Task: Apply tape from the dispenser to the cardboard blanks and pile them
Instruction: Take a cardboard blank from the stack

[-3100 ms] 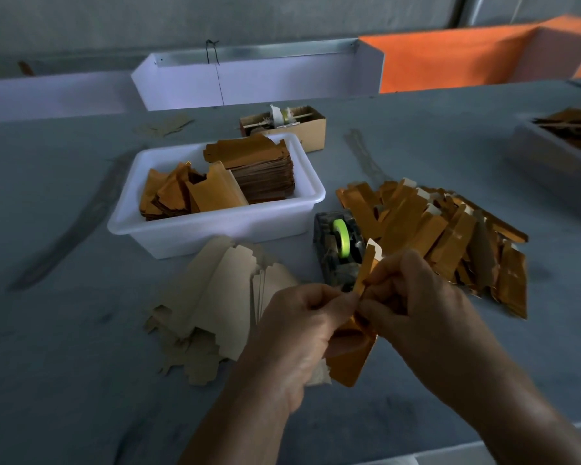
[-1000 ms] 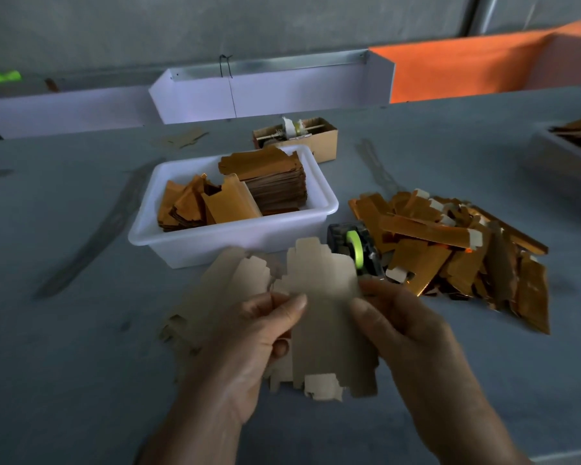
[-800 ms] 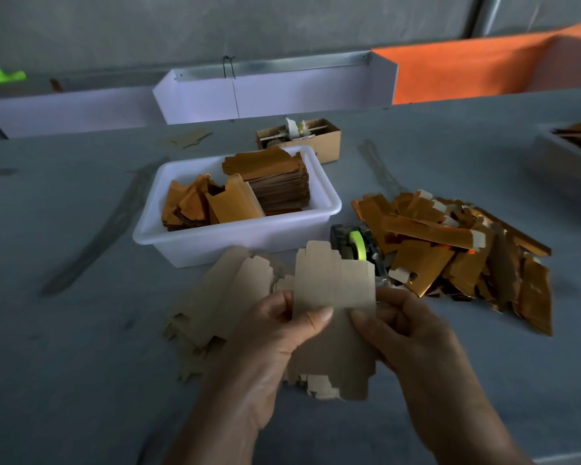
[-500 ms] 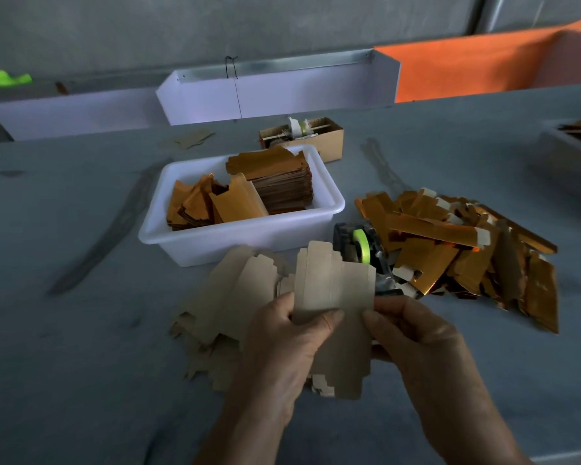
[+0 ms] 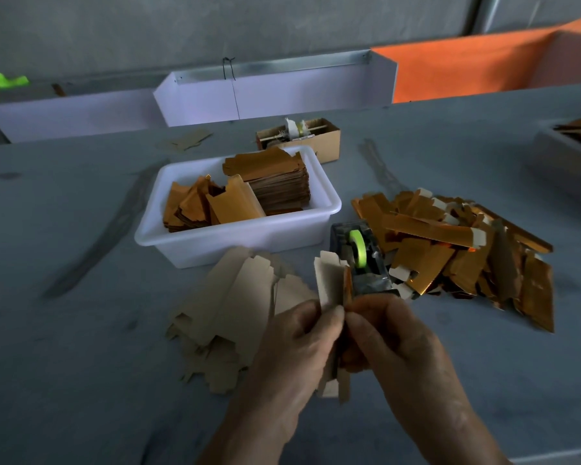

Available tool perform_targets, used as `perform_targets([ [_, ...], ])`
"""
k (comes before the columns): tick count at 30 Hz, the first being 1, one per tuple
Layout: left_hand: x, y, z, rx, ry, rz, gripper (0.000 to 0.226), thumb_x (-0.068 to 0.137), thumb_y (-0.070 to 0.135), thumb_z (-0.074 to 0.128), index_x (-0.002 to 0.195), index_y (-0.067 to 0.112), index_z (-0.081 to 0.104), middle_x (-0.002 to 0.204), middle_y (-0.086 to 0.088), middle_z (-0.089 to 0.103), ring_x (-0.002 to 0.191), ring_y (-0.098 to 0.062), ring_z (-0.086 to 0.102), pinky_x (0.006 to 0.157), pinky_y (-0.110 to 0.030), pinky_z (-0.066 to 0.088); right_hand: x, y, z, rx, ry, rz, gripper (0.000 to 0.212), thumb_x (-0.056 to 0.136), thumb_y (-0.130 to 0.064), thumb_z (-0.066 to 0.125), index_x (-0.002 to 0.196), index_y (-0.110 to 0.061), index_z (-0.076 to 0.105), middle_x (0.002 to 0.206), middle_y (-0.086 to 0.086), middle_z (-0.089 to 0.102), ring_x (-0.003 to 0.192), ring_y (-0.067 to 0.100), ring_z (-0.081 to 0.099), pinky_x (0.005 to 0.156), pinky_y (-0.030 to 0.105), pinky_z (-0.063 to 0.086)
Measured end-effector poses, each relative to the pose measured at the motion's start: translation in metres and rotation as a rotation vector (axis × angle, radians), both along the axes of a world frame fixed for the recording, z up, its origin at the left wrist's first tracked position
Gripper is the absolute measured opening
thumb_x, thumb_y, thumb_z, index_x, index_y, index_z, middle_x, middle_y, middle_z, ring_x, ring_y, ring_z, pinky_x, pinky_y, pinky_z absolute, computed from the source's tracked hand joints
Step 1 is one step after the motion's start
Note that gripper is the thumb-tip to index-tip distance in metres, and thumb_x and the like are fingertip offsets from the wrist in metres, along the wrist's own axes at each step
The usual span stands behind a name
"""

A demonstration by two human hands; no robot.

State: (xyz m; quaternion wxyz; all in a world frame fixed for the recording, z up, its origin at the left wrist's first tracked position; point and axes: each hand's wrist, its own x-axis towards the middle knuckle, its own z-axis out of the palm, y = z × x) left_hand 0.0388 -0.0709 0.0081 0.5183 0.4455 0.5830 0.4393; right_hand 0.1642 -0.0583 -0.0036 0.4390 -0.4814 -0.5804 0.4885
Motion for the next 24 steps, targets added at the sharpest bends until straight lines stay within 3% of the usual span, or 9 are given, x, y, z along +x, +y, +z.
perform_targets([
  [4,-0.003,-0.002,-0.001,0.024,0.067,-0.013,0.021,0.090,0.033,0.057,0.086,0.019,0.071,0.082,-0.007,0.072,0.080,-0.021,0.069,0.068,-0.029,0.056,0.003,0.000,-0.001,-0.036,-0.063,-0.001,0.009,0.085,-0.018,0.061,0.091,-0.025,0.062,0.076,-0.007,0.071,0.068,0.008,0.069,0.061,0.020,0.055],
  [6,-0.005,-0.002,-0.001,-0.014,0.070,-0.031,0.022,0.093,0.031,0.055,0.081,0.021,0.071,0.074,-0.007,0.070,0.071,-0.023,0.066,0.064,-0.034,0.052,0.005,0.000,-0.002,-0.038,-0.080,-0.094,0.011,0.077,-0.031,0.067,0.086,-0.029,0.061,0.076,-0.012,0.069,0.068,0.005,0.067,0.058,0.021,0.054],
  [8,-0.006,-0.002,-0.001,-0.048,0.043,-0.085,0.021,0.093,0.030,0.057,0.081,0.024,0.073,0.070,0.002,0.070,0.065,-0.014,0.066,0.059,-0.027,0.048,0.008,0.001,-0.003,-0.093,-0.070,-0.141,0.031,0.063,-0.049,0.066,0.087,-0.030,0.061,0.079,-0.009,0.069,0.075,0.006,0.065,0.069,0.028,0.055],
  [10,-0.004,-0.003,-0.002,-0.077,0.025,-0.122,0.013,0.090,0.027,0.061,0.087,0.023,0.074,0.080,0.001,0.074,0.075,-0.013,0.070,0.062,-0.022,0.051,0.008,0.002,-0.001,-0.230,0.072,-0.074,0.035,0.062,-0.045,0.067,0.089,-0.023,0.067,0.084,0.002,0.071,0.083,0.018,0.068,0.081,0.040,0.055],
  [12,-0.001,-0.003,-0.004,-0.110,0.019,-0.077,0.004,0.086,0.023,0.068,0.087,0.022,0.071,0.079,0.001,0.074,0.073,-0.011,0.069,0.059,-0.020,0.049,0.008,0.001,0.001,-0.345,0.224,-0.015,0.023,0.071,-0.027,0.069,0.088,-0.011,0.070,0.086,0.016,0.070,0.088,0.032,0.067,0.086,0.048,0.053],
  [14,0.001,-0.003,-0.006,-0.111,0.062,0.002,0.005,0.082,0.023,0.072,0.082,0.024,0.067,0.075,0.003,0.072,0.068,-0.007,0.067,0.057,-0.019,0.046,0.009,0.001,-0.001,-0.373,0.245,-0.034,0.011,0.080,-0.013,0.066,0.088,-0.007,0.070,0.087,0.018,0.071,0.089,0.033,0.067,0.087,0.046,0.054],
  [17,0.003,-0.005,-0.009,-0.005,0.218,0.065,0.007,0.081,0.025,0.073,0.076,0.026,0.069,0.070,0.010,0.071,0.064,0.000,0.065,0.053,-0.016,0.048,0.008,0.002,-0.001,-0.390,0.262,-0.071,0.011,0.083,-0.010,0.063,0.091,-0.008,0.069,0.086,0.013,0.072,0.087,0.028,0.069,0.083,0.039,0.054],
  [22,0.009,-0.006,-0.015,0.131,0.391,0.204,0.009,0.081,0.026,0.073,0.089,0.029,0.071,0.078,0.006,0.069,0.074,-0.007,0.065,0.069,-0.031,0.056,0.005,0.003,-0.001,-0.419,0.309,-0.106,0.012,0.088,-0.012,0.057,0.094,-0.010,0.068,0.085,0.014,0.073,0.083,0.027,0.070,0.077,0.036,0.055],
  [24,0.014,-0.008,-0.013,0.243,0.638,0.221,0.017,0.081,0.026,0.073,0.096,0.031,0.072,0.083,0.009,0.063,0.080,-0.009,0.061,0.072,-0.033,0.055,0.003,0.003,-0.001,-0.437,0.321,-0.109,0.013,0.090,-0.013,0.055,0.093,-0.010,0.068,0.084,0.014,0.072,0.080,0.024,0.070,0.072,0.032,0.055],
])
